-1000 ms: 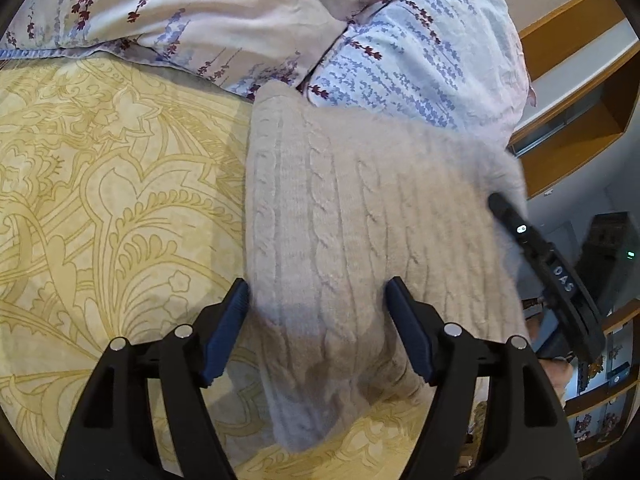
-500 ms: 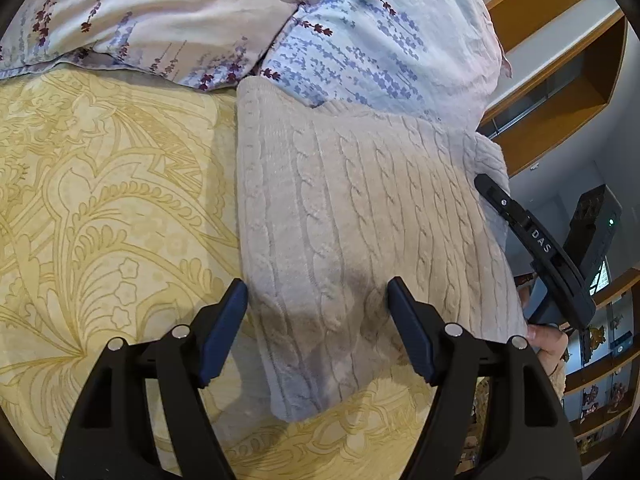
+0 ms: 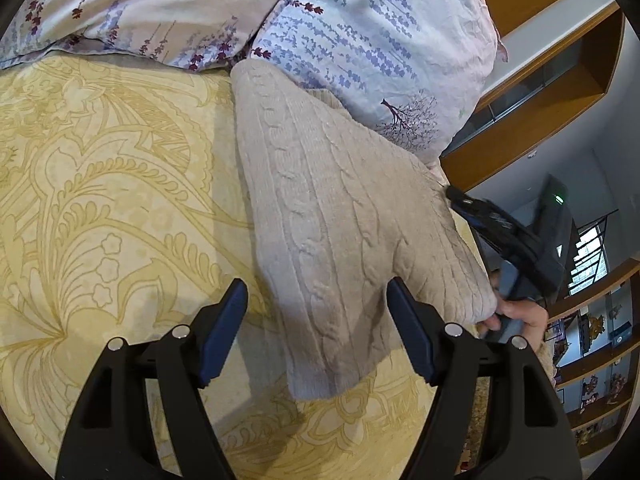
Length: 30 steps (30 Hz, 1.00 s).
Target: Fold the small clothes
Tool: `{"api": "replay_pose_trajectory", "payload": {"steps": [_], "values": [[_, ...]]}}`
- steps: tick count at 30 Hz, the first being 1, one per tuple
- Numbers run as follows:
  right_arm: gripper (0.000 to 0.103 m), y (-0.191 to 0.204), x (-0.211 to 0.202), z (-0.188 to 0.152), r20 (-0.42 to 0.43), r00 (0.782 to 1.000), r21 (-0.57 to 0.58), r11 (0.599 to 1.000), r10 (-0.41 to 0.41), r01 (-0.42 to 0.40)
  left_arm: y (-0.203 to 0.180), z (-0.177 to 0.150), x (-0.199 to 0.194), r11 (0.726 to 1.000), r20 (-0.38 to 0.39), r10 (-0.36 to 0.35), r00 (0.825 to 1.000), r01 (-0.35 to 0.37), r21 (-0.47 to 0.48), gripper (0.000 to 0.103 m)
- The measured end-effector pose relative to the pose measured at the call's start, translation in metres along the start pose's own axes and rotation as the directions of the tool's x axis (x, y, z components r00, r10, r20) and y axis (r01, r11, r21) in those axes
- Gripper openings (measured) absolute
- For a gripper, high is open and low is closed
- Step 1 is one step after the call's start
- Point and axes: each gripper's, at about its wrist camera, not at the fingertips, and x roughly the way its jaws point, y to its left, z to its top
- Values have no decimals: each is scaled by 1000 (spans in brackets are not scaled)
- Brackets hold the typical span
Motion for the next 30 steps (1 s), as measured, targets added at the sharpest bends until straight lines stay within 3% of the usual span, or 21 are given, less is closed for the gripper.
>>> {"api": "replay_pose_trajectory", "payload": {"steps": [3,7,10,15,16,17,18,21,25,30], "values": [[45,-6,-37,-13,32,996,37,995,88,-90,2,-2,-4,1000,9,-19,1000,19,-13,69],[45,0,-70,-42,9,984,13,984,178,-178,4,-6,-5,999,4,-31,1000,31,-32,63],[45,1,-73,-55,-28,975,27,976,218,-218,6,-10,-4,998,-6,-37,999,37,-46,60],[43,5,-68,-74,-86,964,41,967,253,-251,6,-15,-2,997,-21,-54,998,53,-60,45],[39,7,-66,-77,-92,963,41,967,255,-252,7,-16,-1,996,-24,-58,998,57,-65,42],[23,8,-64,-79,-98,962,37,967,254,-251,7,-16,-1,996,-25,-62,998,60,-67,37],[15,9,-62,-81,-102,964,30,970,245,-243,8,-17,-1,996,-25,-65,998,63,-67,30],[12,9,-74,-79,-36,975,2,975,220,-220,7,-18,-4,996,-18,-72,997,71,-51,18],[11,11,-102,-71,73,977,-51,979,198,-195,4,-21,-13,995,-3,-101,995,101,-28,15],[11,5,-74,-86,-37,997,-99,993,67,-71,5,-35,-12,995,-26,-95,995,95,-4,14]]}}
